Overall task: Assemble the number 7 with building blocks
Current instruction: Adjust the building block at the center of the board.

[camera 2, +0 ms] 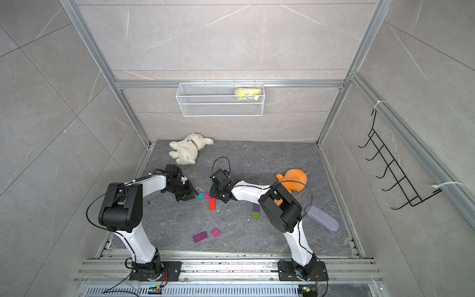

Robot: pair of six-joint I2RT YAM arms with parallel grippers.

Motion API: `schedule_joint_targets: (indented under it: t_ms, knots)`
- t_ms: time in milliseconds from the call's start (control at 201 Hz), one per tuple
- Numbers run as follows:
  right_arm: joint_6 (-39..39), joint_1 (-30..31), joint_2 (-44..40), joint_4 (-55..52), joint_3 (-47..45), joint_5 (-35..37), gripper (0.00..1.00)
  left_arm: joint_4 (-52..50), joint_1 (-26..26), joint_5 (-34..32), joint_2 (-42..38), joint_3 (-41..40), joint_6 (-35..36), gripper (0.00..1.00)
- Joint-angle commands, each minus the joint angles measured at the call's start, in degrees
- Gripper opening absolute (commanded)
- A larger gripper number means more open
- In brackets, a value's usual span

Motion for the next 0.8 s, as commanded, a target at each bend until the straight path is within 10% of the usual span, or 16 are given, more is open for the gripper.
schedule_joint_targets:
  t_ms: [0, 567, 791]
  knots:
    - [1.1, -0.3, 1.2, 0.3, 1.2, -0.6, 0.48, -1.8, -0.6, -0.7, 1.2, 1.2, -0.7, 0.3]
    - [0.8, -0.4, 1.6, -0.3, 2.0, -1.0, 0.49, -2.1, -1.0, -2.1, 0.8, 1.6, -1.2, 0.31]
    - [-0.4, 1.0, -2.2, -7.6, 2.9, 4.4, 0.51, -4.5, -1.0, -5.6, -3.0, 1.8, -1.5, 0.48]
